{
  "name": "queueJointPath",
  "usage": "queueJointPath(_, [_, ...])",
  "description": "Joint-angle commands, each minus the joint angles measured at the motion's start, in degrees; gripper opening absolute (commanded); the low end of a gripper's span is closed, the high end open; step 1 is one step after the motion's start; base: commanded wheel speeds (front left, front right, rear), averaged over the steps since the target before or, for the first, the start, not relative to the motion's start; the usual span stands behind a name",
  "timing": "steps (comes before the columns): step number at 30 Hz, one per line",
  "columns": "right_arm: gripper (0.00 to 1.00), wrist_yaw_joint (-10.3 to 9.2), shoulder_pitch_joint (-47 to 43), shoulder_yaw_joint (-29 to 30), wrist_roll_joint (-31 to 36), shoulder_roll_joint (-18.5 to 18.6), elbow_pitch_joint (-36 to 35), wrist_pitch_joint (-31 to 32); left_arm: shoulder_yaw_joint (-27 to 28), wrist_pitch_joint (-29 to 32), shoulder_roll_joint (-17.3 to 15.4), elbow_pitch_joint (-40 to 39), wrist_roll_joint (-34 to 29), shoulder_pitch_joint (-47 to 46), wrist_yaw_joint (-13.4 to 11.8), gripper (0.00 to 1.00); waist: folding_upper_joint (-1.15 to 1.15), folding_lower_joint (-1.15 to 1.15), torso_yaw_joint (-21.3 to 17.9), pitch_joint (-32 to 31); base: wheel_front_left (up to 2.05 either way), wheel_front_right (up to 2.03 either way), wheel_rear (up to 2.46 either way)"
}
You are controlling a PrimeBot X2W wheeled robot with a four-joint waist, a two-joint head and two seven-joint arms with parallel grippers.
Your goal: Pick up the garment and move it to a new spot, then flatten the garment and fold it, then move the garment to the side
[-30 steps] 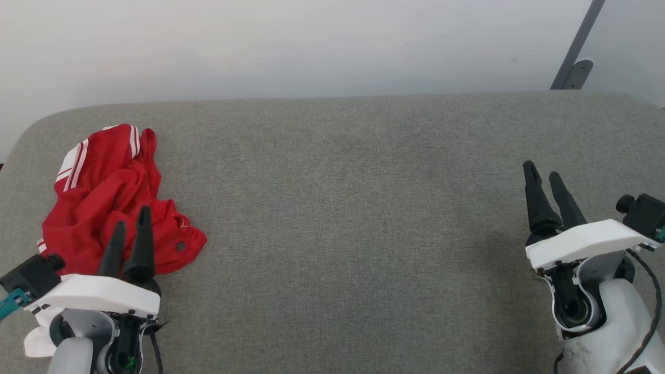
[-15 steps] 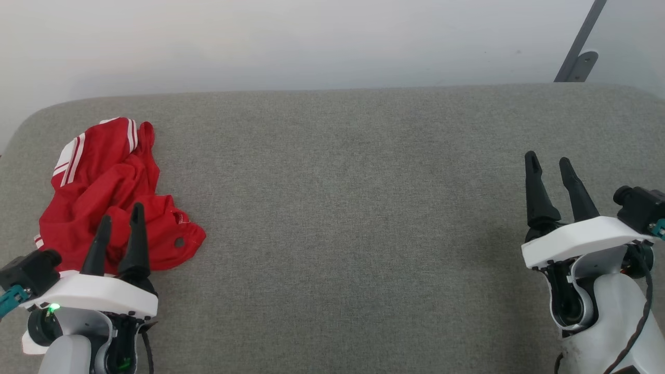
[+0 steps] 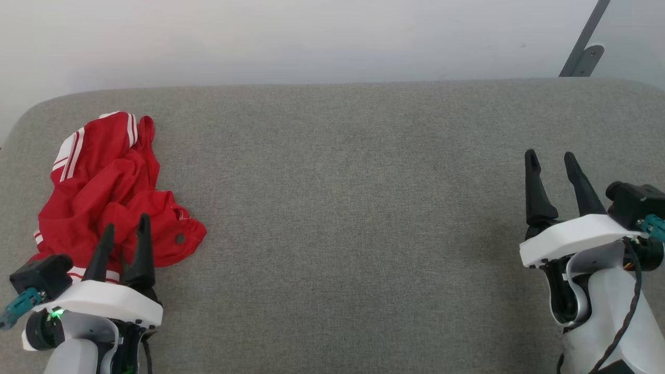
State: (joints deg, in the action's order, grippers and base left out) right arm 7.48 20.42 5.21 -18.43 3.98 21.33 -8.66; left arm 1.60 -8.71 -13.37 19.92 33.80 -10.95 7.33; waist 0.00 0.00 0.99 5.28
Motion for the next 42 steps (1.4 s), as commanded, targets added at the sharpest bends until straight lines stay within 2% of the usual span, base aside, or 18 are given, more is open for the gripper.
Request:
queueJointPath(1, [1.0,0.01,1.38,0.09,1.85,0.07,-0.02,-0.85,-0.35,-0.69,-1.14,-0.08,-2.03,-1.62,0.23,1.0,0.0,0.0,0.04,0.11,0.0,0.0,0.0])
queueJointPath(18, [1.0,0.02,1.42,1.12,11.62,-0.3,0.51,-3.1,-1.97,-3.02,-3.24,0.41,-10.37,-2.36,0.21,1.0,0.0,0.0,0.06,1.34,0.0,0.0,0.0])
queueJointPath(33, [1.0,0.02,-0.05,3.36,15.54,-0.99,-1.18,-4.75,-1.66,-4.62,-4.6,-0.89,-14.83,-0.93,0.15,1.0,0.0,0.0,-0.04,2.81,0.0,0.0,0.0])
queueJointPath(42, [1.0,0.01,0.02,4.92,17.94,-1.09,-1.64,-5.72,-1.75,-5.61,-4.0,-0.37,-17.37,-2.24,0.13,1.0,0.0,0.0,2.47,3.75,0.0,0.0,0.0])
